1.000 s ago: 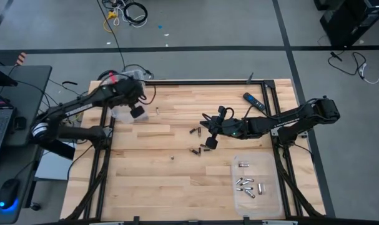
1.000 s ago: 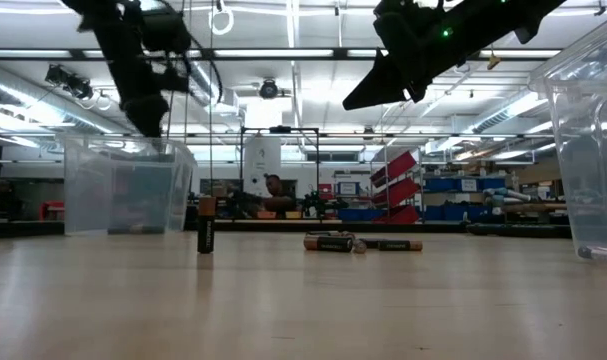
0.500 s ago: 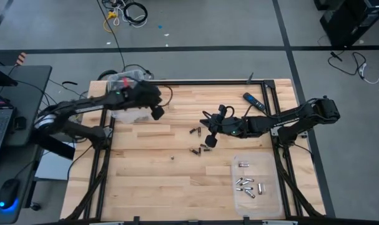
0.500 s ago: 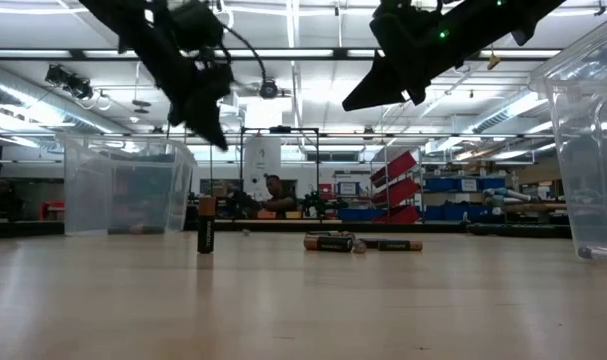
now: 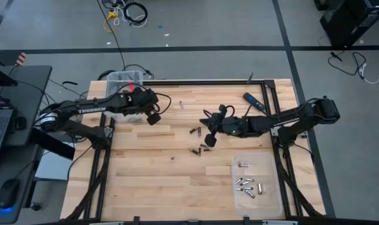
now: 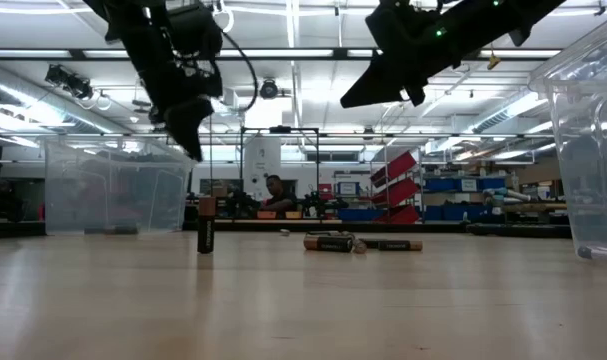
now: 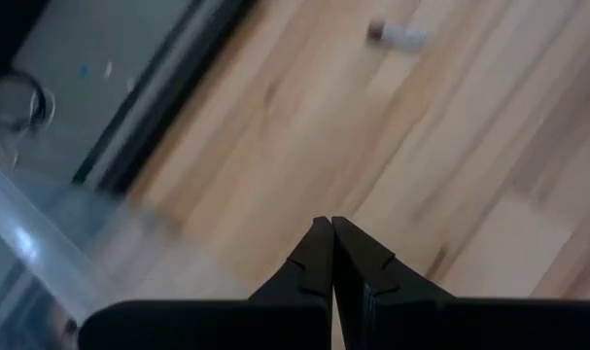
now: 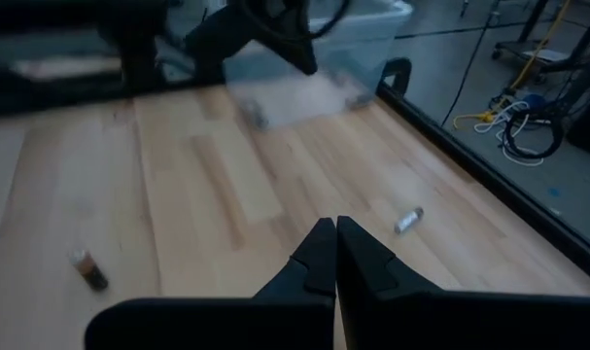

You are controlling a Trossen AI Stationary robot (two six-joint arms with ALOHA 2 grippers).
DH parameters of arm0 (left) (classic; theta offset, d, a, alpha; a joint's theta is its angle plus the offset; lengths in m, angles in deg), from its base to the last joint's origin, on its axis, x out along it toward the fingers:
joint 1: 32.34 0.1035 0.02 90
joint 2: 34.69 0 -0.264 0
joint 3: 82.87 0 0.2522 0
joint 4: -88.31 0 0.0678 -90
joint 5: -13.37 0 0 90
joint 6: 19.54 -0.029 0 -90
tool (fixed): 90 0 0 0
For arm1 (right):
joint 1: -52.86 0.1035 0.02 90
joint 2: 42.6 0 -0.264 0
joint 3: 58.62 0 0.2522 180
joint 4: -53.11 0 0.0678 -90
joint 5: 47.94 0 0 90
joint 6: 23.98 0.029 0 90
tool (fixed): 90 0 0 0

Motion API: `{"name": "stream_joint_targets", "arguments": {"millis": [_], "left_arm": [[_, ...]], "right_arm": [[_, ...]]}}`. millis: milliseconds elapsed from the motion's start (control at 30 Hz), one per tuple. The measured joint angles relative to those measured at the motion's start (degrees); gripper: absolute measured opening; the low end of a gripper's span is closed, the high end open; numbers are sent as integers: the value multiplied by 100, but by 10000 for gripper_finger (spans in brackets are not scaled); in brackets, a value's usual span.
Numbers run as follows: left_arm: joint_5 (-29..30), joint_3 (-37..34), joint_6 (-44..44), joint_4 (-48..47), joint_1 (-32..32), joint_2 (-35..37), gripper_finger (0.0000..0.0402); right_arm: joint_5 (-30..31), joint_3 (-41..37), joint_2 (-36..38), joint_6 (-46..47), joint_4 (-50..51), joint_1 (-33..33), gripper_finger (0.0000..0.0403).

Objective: Sort batteries
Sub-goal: Adjust the top transparent bin, then put the black and silver battery into the bottom transparent bin

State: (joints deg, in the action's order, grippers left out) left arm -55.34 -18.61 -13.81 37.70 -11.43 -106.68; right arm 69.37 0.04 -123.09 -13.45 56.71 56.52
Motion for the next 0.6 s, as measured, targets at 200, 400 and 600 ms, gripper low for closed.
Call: {"name": "stream_joint_targets", "arguments": {"millis": [200, 400, 600], "left_arm": [[-509, 0, -600, 1057, -124, 455, 3], [-601, 0, -1060, 1654, -123, 1070, 3], [-603, 2, -1111, 1580, -203, 1786, 3]], "right_arm": [[-873, 10, 0, 601, -562, -700, 0], [-1190, 579, 0, 745, 38, -1193, 0], [-1197, 1706, -535, 491, 895, -1372, 0]]}}
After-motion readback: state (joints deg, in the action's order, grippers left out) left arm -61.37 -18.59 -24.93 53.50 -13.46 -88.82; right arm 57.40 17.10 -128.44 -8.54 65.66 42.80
